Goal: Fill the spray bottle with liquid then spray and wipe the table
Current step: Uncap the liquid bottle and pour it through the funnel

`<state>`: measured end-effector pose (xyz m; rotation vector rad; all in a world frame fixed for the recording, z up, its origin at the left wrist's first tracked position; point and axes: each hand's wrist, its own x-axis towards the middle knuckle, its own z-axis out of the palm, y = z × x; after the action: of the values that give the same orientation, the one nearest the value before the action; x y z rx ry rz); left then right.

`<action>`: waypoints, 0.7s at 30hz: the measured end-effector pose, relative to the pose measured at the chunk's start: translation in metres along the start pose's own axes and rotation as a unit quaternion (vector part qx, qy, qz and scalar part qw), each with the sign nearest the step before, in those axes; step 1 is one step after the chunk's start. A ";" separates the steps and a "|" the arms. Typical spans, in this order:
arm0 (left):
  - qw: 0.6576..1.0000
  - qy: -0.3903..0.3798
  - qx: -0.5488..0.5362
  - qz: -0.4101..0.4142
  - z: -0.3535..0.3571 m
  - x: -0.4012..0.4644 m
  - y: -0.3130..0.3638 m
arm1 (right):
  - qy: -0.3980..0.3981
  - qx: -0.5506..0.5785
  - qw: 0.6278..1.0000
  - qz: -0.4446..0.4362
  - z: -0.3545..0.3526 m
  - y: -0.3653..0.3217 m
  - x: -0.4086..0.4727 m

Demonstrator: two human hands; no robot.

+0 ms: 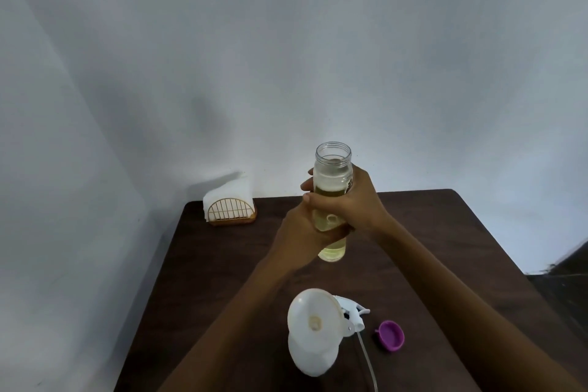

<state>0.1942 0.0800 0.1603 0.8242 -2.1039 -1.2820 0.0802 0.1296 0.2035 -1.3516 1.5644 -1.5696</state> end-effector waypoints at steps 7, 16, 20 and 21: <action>0.980 -0.147 0.024 -0.135 -0.020 -0.038 -0.034 | -0.053 -0.089 0.994 -0.024 -0.011 0.010 -0.023; 0.973 -0.063 0.119 -0.188 -0.008 -0.099 -0.073 | -0.165 -0.274 0.948 0.005 -0.032 0.054 -0.074; 0.965 -0.057 0.142 -0.211 0.003 -0.109 -0.080 | -0.200 -0.329 0.923 0.002 -0.033 0.069 -0.089; 0.965 -0.054 0.142 -0.215 0.005 -0.110 -0.081 | -0.203 -0.341 0.918 0.000 -0.034 0.072 -0.090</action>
<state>0.2819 0.1338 0.0710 1.4284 -2.3106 -1.2688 0.0626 0.2114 0.1172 -1.8801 1.8968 -0.6581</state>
